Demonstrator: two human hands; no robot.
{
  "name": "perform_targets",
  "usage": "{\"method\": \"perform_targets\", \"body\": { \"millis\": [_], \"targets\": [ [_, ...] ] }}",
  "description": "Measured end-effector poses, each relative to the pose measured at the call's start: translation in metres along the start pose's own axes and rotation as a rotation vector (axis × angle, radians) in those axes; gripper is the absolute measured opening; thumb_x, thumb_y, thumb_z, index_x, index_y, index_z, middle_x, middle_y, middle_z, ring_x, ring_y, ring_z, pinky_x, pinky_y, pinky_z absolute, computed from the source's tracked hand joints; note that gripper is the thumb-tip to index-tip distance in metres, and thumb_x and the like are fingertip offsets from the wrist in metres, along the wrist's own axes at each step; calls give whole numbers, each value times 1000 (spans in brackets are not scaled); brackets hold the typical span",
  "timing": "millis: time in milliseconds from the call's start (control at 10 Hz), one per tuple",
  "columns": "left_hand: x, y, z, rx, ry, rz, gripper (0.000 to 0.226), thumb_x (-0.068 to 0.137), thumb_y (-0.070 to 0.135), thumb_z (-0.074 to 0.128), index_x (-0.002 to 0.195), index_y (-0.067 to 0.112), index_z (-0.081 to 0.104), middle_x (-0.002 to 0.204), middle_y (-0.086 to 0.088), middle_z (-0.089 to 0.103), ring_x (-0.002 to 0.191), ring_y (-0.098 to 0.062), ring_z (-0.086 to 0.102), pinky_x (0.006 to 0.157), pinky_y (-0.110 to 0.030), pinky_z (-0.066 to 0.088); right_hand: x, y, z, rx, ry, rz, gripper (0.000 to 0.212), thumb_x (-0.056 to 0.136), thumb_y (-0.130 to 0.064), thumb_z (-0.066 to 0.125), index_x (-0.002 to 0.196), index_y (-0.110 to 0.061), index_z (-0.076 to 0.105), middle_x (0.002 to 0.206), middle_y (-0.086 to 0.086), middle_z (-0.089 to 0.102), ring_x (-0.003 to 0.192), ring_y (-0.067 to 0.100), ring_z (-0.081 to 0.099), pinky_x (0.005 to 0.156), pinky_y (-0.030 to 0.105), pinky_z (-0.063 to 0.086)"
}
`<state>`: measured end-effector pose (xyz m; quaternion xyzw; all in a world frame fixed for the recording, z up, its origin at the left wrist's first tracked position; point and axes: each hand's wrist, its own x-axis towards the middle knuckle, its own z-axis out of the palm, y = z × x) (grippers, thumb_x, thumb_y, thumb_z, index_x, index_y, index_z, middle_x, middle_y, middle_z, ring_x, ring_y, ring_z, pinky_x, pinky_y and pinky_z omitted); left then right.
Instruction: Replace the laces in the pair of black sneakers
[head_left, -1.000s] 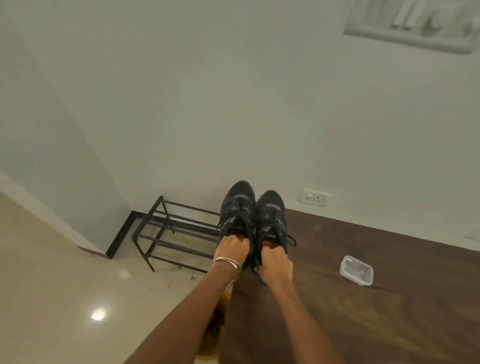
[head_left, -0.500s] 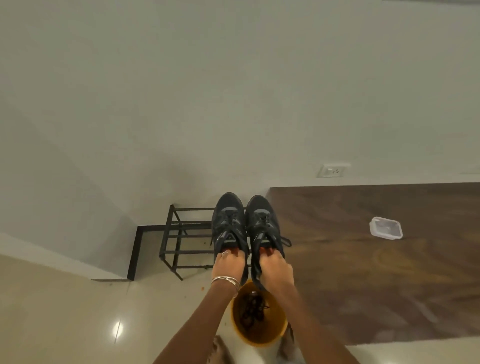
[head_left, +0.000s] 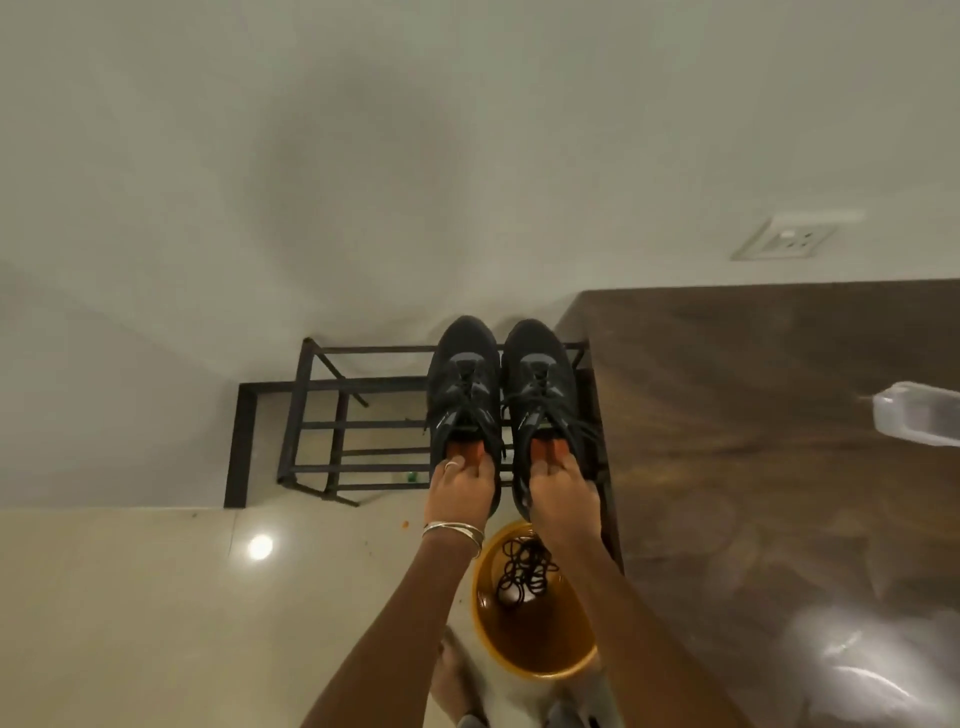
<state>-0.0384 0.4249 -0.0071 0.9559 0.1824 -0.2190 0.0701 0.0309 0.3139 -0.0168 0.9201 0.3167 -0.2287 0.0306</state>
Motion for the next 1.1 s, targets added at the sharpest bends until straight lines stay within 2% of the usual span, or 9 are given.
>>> {"method": "perform_targets", "body": {
  "millis": [100, 200, 300, 500, 700, 800, 900, 1000, 1100],
  "targets": [
    [29, -2, 33, 19, 51, 6, 52, 92, 13, 54, 142, 7, 42, 111, -11, 69, 118, -28, 54, 106, -37, 36, 28, 6, 26, -16, 4, 33, 29, 97, -21, 56, 124, -10, 55, 131, 8, 59, 144, 24, 31, 99, 46, 49],
    [55, -1, 57, 5, 138, 4, 55, 55, 15, 87, 107, 6, 71, 70, -9, 72, 80, -27, 68, 79, -36, 55, 51, 6, 47, -37, 3, 65, 28, 91, -22, 65, 116, -9, 61, 117, 10, 68, 137, 27, 42, 92, 46, 53],
    [74, -1, 77, -16, 217, 22, 58, 36, 12, 93, 90, 3, 75, 55, -9, 66, 65, -28, 67, 64, -35, 56, 68, 4, 56, -45, 27, 77, 36, 66, -20, 88, 94, -7, 69, 88, 11, 73, 114, 31, 62, 70, 47, 60],
    [82, 1, 99, -41, 219, 8, 53, 44, 10, 91, 94, 1, 74, 61, -10, 68, 69, -29, 68, 68, -37, 57, 76, 9, 74, -29, 9, 79, 31, 80, -14, 77, 107, -4, 66, 101, 15, 72, 125, 35, 54, 80, 51, 57],
    [82, 2, 95, -21, 153, -21, 49, 58, 14, 87, 102, 1, 70, 75, -11, 71, 81, -29, 68, 77, -38, 55, 79, 13, 65, -30, -80, 45, 42, 97, -22, 57, 135, -7, 47, 135, 12, 57, 142, 30, 32, 110, 53, 38],
    [82, 2, 87, -18, -38, -4, 56, 91, 29, 61, 137, 3, 42, 126, -14, 59, 123, -30, 48, 109, -40, 33, 80, 14, 62, 27, -139, 60, 48, 96, -32, 60, 137, -12, 46, 140, 7, 51, 143, 26, 29, 113, 62, 25],
    [71, 4, 67, -42, -102, 17, 68, 93, 39, 56, 145, 6, 30, 142, -14, 43, 134, -31, 37, 116, -42, 22, 70, 12, 41, 57, -184, 46, 57, 94, -41, 60, 142, -14, 43, 146, 6, 44, 144, 25, 26, 114, 66, 16],
    [62, 6, 31, -97, -112, 13, 54, 93, 37, 55, 138, 11, 40, 138, -12, 45, 129, -30, 43, 108, -43, 34, 60, 13, 5, 124, -120, 35, 46, 96, -43, 55, 134, -17, 51, 135, 4, 53, 135, 25, 38, 111, 57, 28],
    [52, 12, -16, -116, -136, 42, 38, 96, 30, 50, 129, 13, 51, 127, -11, 54, 118, -31, 51, 97, -43, 42, 50, 18, -42, 280, -56, 23, 27, 98, -38, 54, 113, -17, 62, 105, 4, 64, 106, 23, 61, 91, 41, 52]
  ]
}}
